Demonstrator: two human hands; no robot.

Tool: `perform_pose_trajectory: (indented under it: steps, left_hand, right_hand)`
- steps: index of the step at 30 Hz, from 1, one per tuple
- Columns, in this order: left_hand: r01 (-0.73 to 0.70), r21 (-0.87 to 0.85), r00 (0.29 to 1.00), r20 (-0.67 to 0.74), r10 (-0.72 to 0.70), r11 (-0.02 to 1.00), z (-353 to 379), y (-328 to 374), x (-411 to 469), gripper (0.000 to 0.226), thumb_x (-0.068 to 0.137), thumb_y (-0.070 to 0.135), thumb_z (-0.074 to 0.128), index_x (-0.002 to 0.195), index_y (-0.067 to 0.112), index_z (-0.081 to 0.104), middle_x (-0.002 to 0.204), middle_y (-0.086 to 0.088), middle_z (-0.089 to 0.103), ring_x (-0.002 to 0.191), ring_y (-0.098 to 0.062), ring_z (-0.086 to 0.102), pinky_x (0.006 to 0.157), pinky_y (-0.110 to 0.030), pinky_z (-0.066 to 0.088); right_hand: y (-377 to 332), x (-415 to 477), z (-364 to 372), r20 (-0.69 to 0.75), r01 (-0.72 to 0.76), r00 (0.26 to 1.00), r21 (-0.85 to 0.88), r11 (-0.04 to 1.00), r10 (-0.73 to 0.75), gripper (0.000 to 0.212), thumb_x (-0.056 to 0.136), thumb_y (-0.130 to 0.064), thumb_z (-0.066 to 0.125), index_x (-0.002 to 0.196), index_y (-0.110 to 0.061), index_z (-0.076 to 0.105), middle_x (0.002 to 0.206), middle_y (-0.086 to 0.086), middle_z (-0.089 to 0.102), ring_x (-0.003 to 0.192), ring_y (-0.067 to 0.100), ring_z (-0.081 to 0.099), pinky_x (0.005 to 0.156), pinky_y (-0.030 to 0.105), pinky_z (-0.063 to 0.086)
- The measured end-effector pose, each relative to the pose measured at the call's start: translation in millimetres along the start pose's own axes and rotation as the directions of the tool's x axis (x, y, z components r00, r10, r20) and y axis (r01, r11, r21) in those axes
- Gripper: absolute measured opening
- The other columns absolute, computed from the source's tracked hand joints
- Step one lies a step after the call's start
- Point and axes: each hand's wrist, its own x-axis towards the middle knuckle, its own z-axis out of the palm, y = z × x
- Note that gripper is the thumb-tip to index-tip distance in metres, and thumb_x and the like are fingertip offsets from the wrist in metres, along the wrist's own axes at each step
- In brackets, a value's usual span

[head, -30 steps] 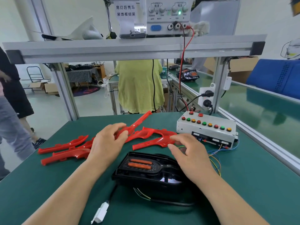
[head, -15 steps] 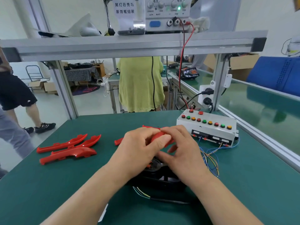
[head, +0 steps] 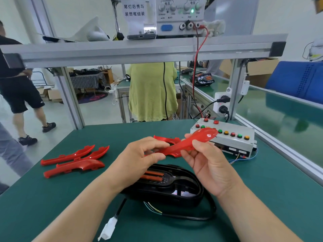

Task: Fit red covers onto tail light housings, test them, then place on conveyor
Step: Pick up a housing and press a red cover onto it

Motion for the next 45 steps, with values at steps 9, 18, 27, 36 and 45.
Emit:
perform_pose_trajectory:
  steps: [9,18,27,36,45]
  left_hand:
    - [0.038,0.065,0.999,-0.031,-0.036,0.997,-10.2,-17.6,1.3,0.029,0.087,0.013,0.073,0.095,0.041,0.071,0.091,0.014,0.065,0.083,-0.003,0.060,0.079,-0.010,0.042]
    - [0.160,0.027,0.983,-0.091,-0.157,0.987,-4.0,-50.9,7.8,0.031,0.085,0.017,0.076,0.088,0.047,0.068,0.087,0.017,0.065,0.082,-0.002,0.060,0.084,-0.023,0.043]
    - [0.122,0.002,0.982,-0.146,-0.121,0.992,-5.3,-48.9,6.9,0.033,0.085,0.014,0.074,0.087,0.046,0.071,0.092,0.010,0.067,0.087,-0.003,0.061,0.084,-0.018,0.044]
    - [0.015,-0.086,0.977,-0.212,-0.033,0.996,-15.0,-38.5,7.3,0.035,0.083,0.005,0.074,0.089,0.039,0.074,0.094,0.014,0.064,0.090,-0.002,0.061,0.079,-0.013,0.044]
    - [0.060,-0.109,0.998,0.004,-0.060,0.992,-20.7,-36.3,-8.8,0.032,0.081,-0.001,0.076,0.091,0.030,0.079,0.094,0.007,0.064,0.076,-0.015,0.062,0.074,-0.023,0.048]
  right_hand:
    - [-7.3,0.4,-12.1,-0.136,-0.142,0.988,-0.570,0.809,0.078,0.032,0.076,-0.014,0.079,0.107,-0.016,0.069,0.093,0.003,0.073,0.082,0.012,0.070,0.074,0.027,0.059]
    - [-15.3,-2.5,-23.0,-0.343,-0.258,0.927,-0.876,-0.408,0.150,0.055,0.083,-0.071,0.055,0.087,-0.018,0.070,0.083,-0.005,0.067,0.082,0.013,0.062,0.066,0.025,0.045]
    - [-8.5,-1.4,-21.1,-0.253,-0.212,0.961,-0.935,-0.285,0.114,0.033,0.094,-0.040,0.056,0.081,-0.010,0.056,0.084,0.007,0.061,0.074,0.020,0.051,0.064,0.034,0.035]
    - [6.7,14.7,-37.9,-0.384,-0.336,0.923,-0.806,0.488,0.002,0.032,0.088,-0.039,0.070,0.080,-0.012,0.056,0.081,0.011,0.061,0.077,0.023,0.053,0.075,0.040,0.046]
    - [5.8,21.8,-40.3,-0.451,-0.245,0.881,-0.690,0.681,-0.140,0.031,0.088,-0.043,0.069,0.083,-0.013,0.065,0.076,0.004,0.062,0.066,0.017,0.050,0.053,0.023,0.041]
